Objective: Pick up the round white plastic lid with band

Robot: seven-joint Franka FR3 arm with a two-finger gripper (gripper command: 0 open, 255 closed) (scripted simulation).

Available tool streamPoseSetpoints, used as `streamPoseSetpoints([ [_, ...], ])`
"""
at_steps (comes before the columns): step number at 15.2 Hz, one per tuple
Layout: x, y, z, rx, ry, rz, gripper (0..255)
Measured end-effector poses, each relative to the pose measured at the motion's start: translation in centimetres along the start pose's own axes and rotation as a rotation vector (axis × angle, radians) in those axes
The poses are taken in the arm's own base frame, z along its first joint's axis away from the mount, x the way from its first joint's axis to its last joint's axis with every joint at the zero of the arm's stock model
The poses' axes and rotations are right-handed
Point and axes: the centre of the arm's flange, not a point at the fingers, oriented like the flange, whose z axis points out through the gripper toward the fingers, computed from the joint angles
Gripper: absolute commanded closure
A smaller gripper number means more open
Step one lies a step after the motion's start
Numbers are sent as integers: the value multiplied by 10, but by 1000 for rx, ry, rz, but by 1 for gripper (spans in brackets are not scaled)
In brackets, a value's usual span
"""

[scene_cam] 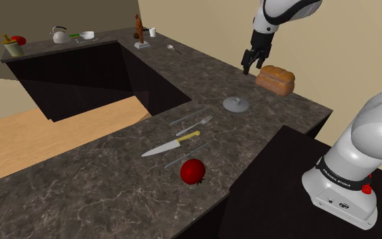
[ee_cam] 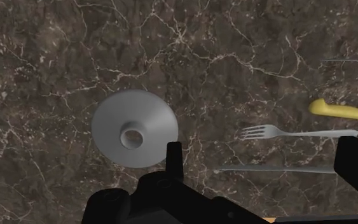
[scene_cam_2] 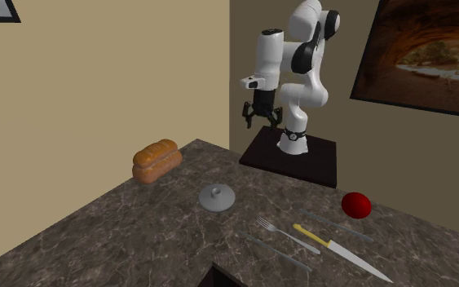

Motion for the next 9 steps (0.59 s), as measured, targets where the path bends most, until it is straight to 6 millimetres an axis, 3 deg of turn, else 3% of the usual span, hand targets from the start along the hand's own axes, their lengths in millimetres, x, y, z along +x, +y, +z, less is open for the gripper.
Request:
streamPoseSetpoints([
  [9,57,48,101,2,-30,24,0],
])
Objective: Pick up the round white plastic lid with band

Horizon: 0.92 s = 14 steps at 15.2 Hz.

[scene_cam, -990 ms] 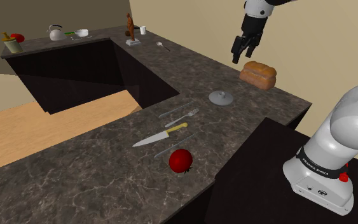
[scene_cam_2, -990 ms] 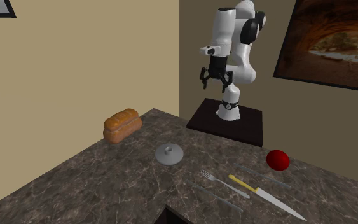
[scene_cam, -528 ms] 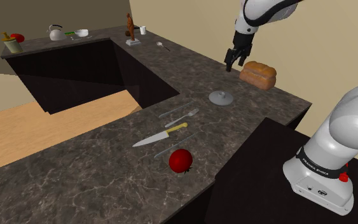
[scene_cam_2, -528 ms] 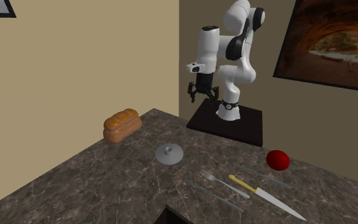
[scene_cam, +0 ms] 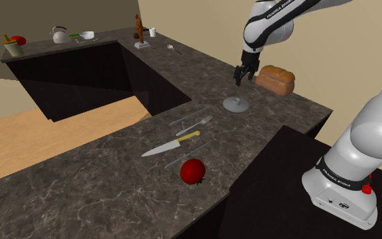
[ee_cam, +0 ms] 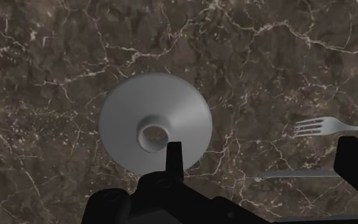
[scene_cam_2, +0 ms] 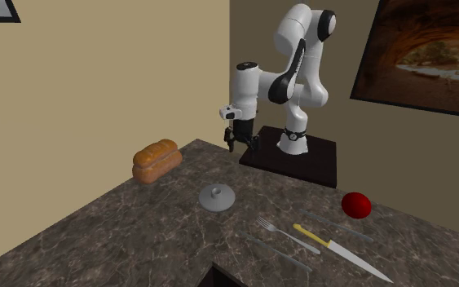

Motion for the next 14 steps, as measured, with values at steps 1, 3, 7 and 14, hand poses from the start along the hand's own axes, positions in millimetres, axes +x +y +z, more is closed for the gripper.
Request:
streamPoseSetpoints([
  [1,5,5,9,0,-3,2,0],
  [3,13,20,34,0,-10,8,0],
  [7,40,41,73,0,-23,19,0],
  [14,77,75,140,1,-44,35,0],
])
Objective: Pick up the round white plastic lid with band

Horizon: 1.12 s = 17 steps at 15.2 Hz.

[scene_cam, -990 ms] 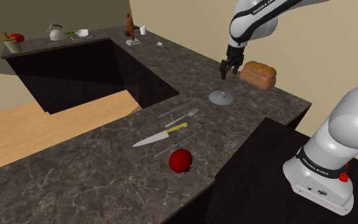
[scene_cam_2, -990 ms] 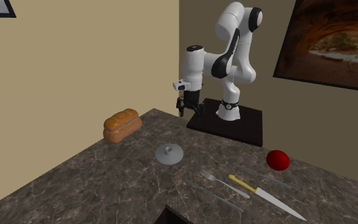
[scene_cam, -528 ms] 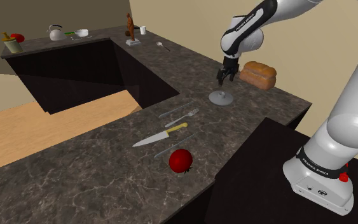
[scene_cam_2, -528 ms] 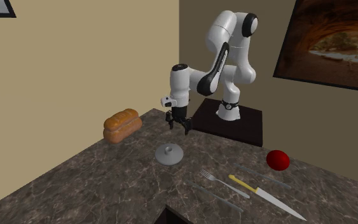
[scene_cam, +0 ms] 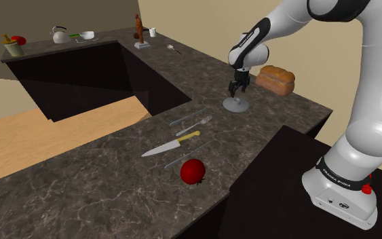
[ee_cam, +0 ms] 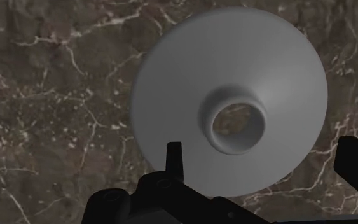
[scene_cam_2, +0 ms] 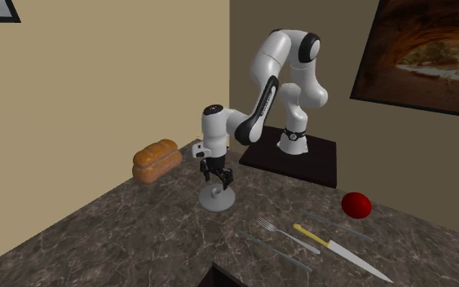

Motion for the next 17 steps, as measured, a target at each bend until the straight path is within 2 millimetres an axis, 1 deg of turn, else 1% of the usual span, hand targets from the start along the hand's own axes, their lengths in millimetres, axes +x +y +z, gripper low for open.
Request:
streamPoseSetpoints([
  [4,0,2,26,0,-1,1,0],
  [7,2,2,40,0,-1,1,0],
  [8,1,2,43,0,-1,1,255],
  [17,1,2,45,1,0,0,255],
])
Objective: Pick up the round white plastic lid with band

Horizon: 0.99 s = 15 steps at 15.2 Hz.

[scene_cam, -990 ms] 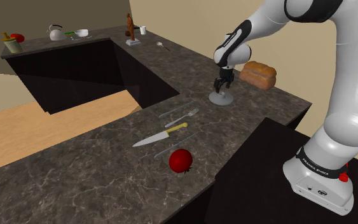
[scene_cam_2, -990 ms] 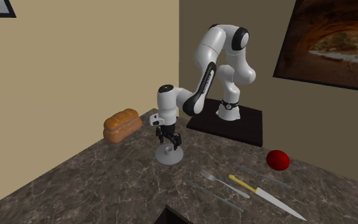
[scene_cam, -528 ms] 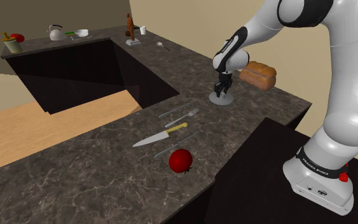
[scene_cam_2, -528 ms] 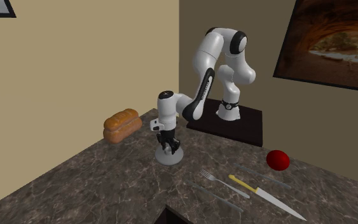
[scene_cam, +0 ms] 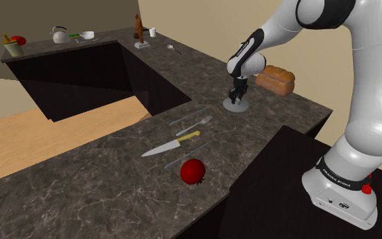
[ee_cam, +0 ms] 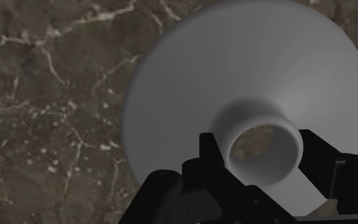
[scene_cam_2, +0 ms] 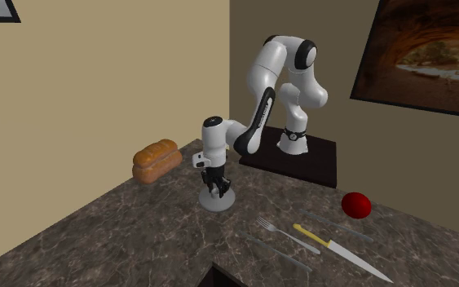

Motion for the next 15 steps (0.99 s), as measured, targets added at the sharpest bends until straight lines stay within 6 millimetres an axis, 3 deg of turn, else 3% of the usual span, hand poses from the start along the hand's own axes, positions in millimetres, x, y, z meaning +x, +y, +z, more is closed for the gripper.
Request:
streamPoseSetpoints([
  [5,-1,0,-14,0,-1,1,255],
  [15,0,0,-68,0,-1,0,255],
])
